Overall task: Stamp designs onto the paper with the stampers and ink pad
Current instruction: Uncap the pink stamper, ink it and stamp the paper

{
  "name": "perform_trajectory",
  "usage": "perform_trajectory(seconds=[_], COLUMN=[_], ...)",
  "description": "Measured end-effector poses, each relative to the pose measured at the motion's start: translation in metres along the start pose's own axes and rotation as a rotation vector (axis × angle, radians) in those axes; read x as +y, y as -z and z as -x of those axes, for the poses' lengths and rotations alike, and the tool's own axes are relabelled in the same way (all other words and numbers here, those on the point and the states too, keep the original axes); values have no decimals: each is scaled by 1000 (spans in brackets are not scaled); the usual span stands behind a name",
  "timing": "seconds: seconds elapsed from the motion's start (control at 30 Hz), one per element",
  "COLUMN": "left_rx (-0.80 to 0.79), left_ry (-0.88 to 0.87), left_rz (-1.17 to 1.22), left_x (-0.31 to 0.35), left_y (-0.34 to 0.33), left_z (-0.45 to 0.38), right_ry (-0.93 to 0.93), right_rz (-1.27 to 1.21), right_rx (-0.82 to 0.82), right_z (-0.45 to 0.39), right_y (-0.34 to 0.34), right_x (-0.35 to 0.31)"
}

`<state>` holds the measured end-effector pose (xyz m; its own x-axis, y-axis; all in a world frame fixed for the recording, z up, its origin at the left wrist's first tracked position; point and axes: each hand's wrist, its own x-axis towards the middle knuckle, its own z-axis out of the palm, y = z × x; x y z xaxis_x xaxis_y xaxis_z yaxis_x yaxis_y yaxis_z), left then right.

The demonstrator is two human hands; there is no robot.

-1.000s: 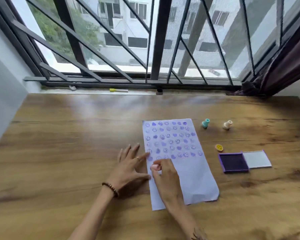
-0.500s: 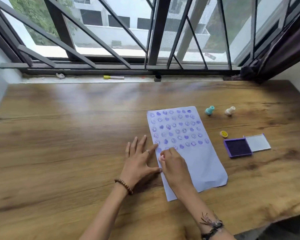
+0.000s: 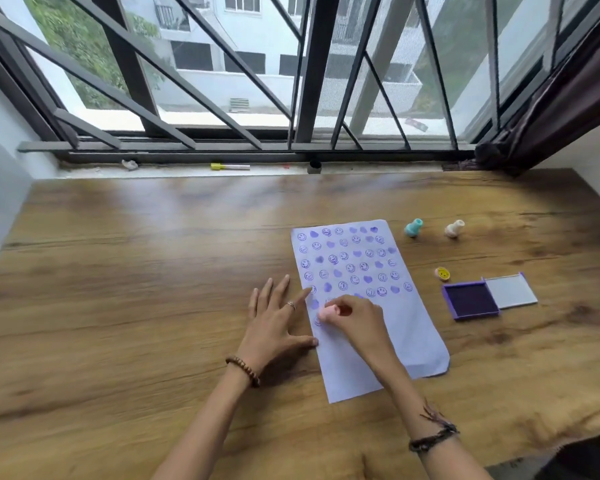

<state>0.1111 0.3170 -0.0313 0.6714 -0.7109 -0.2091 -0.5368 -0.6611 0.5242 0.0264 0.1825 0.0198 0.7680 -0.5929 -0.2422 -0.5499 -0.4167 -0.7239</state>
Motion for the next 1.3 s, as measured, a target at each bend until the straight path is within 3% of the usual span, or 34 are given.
perform_trajectory(seconds=[0.07, 0.13, 0.27, 0.37, 0.6, 0.8, 0.97, 1.1, 1.2, 1.3], left_rx=[6, 62, 282, 343, 124, -141, -89, 66, -15, -60], left_ry=[-4, 11, -4, -101, -265, -332, -314, -86, 40, 72], left_rz=[65, 140, 202, 202, 318, 66, 31, 524, 953, 1130], left_x=[0, 1, 16, 55, 176, 221, 226, 235, 241, 242], left_y=[3, 6, 4, -2, -35, -52, -57, -58, -57, -52], left_z=[1, 2, -6, -28, -107, -160, -166, -152, -143, -135], right_ry=[-197, -300, -353, -352, -274, -247, -255, -104, 57, 149], right_rz=[-545, -870, -1092, -1171, -1200, -1195, -1118, -912, -723, -631], right_rx=[-7, -18, 9, 43, 123, 83, 30, 16, 10, -9], right_z=[2, 4, -1, -8, -38, -60, -73, -78, -81, -80], right_y=[20, 41, 84, 118, 190, 220, 224, 222, 224, 224], right_x=[9, 21, 44, 63, 100, 130, 152, 153, 146, 138])
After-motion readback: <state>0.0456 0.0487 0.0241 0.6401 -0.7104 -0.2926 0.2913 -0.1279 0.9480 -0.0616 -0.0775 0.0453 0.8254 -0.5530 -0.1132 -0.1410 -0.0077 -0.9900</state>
